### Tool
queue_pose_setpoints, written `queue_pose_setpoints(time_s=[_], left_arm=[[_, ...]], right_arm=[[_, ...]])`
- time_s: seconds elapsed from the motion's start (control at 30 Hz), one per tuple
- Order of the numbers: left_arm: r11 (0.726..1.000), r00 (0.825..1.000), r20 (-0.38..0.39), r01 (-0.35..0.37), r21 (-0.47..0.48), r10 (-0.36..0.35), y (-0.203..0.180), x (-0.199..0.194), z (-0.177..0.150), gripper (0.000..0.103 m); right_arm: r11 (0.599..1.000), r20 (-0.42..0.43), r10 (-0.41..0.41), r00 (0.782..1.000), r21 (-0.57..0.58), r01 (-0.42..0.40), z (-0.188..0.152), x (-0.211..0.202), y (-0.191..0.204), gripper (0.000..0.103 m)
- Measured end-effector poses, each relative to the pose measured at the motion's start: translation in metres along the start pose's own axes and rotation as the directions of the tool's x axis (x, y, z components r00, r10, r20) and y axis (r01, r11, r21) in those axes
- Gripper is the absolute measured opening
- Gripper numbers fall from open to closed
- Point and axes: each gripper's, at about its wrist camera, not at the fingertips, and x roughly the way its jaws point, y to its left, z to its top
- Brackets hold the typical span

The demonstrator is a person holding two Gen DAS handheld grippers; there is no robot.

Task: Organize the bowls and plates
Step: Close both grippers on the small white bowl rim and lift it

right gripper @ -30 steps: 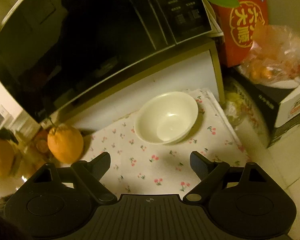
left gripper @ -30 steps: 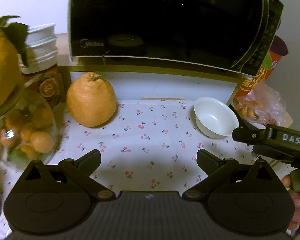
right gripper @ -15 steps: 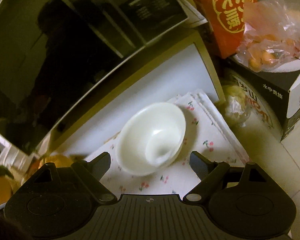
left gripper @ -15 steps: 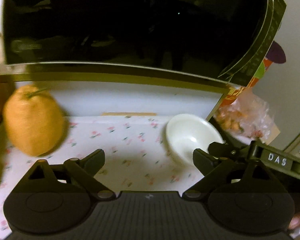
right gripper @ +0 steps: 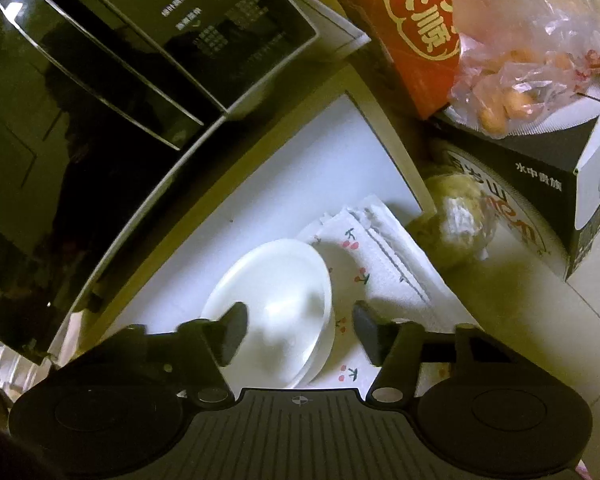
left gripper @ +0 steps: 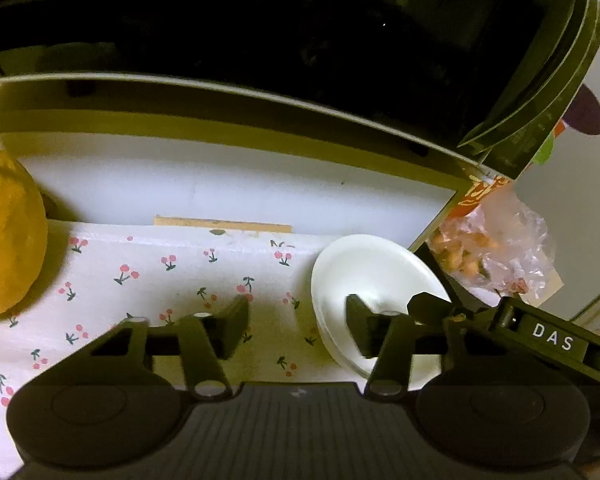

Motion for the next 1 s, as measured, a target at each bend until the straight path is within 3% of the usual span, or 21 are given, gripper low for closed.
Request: queue_pose_setpoints(time_s=[0.2,0.33,0.7,1.0], left_arm=[[1.0,1.0,-0.006,0.011,-0.003,-0.011,-0.001,0.003,-0.001,0.018],[1.0,1.0,-0.01,0.011,0.007,-0.011,-0.003,0.004,0.0,0.011],[1.0,1.0,-0.002,0.001,0.024,-0.001,-0.008,-0.001,0.002,0.009],[1.0,1.0,0.017,-0.009,0.022,0.009,-0.01,-0.027,0.006,0.01]], right_arm=[[1.0,-0.005,-0.005,1.0,-0.001,0.005,0.0,0.007,-0.003,0.025],[1.0,-0.01,0.001,1.0,0.001,-0.001,-0.001,0.008,-0.004,0.016],[1.0,0.0,0.008,1.0,-0.002,-0.008,0.0,0.0,0.001,0.014],[0.999,0.01,0.03,0.999,-0.017,-0.03,0.003,-0.024,0.021,0.014]])
